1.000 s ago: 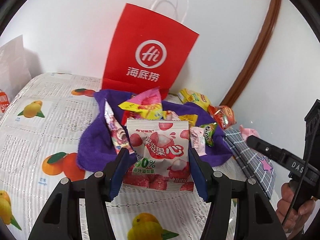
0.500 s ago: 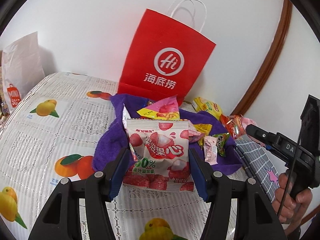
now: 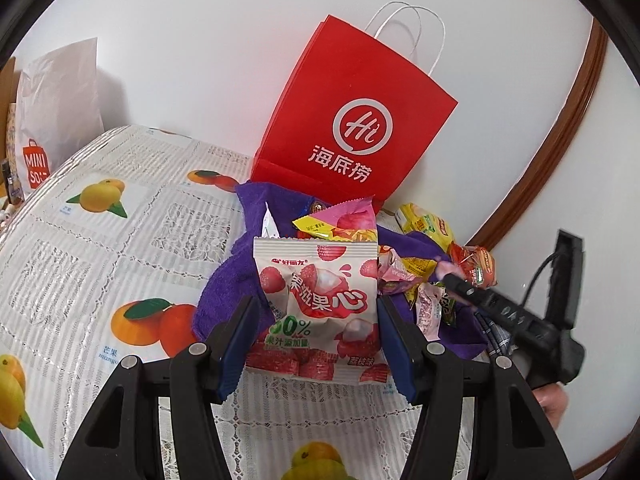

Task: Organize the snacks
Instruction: 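Open both grippers to release the packets on the purple towel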

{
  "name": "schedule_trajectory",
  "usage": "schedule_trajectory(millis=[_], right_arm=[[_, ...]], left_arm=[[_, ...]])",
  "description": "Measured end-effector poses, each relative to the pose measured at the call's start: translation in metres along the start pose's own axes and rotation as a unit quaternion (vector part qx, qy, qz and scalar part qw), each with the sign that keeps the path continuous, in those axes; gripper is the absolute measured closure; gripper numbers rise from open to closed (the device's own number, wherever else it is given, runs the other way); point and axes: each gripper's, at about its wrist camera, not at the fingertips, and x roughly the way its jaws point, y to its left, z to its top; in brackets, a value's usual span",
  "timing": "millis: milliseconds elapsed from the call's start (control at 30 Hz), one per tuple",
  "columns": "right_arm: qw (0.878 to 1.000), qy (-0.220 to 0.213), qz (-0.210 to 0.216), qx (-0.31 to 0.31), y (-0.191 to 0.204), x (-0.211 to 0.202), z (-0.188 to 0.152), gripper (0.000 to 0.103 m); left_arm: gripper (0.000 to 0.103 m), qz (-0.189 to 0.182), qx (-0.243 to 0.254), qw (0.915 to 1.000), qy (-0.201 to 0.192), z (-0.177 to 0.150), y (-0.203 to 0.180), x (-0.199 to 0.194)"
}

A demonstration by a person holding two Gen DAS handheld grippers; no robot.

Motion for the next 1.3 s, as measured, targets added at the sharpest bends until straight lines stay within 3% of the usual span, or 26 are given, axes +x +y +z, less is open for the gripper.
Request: schedule_trajectory(millis=[300, 400, 533, 700, 833, 967, 1100, 1300], right_arm=[[0.998, 0.015, -0.034, -0.043, 0.007, 0.016, -0.006, 0.049], [0.997, 0.01, -0.049, -0.052, 0.006, 0.016, -0.007, 0.036], [0.999, 0.0, -0.022, -0.034, 0.002, 0.006, -0.006, 0.034], [0.999, -0.043, 0.008, -0.011, -0.005, -0.018, -0.001, 0.034], [0.997, -0.067, 0.02, 0.026, -0.019, -0.032, 0.004, 0.034], [0.994, -0.073, 0.034, 0.07, -0.036, -0.04, 0.008, 0.034], [0.996, -0.038, 0.028, 0.075, -0.042, -0.031, 0.011, 0.034], [0.996, -0.051, 0.018, 0.072, -0.042, -0.04, 0.01, 0.034]], left_arm=[[0.045, 0.018, 0.032, 0.9993, 0.001, -0.007, -0.013, 0.005], [0.045, 0.016, 0.03, 0.9994, 0.007, -0.008, -0.012, 0.007], [0.045, 0.012, 0.022, 0.9996, 0.012, -0.008, -0.008, 0.009], [0.045, 0.013, 0.024, 0.9996, 0.004, -0.006, -0.009, 0.01], [0.045, -0.006, 0.016, 0.9994, 0.03, -0.003, -0.016, 0.019], [0.045, 0.003, 0.036, 0.999, 0.027, 0.004, -0.036, 0.026], [0.045, 0.003, 0.041, 0.9989, 0.023, 0.015, -0.056, 0.039], [0.045, 0.006, 0.015, 0.9994, 0.03, 0.014, -0.07, 0.072]])
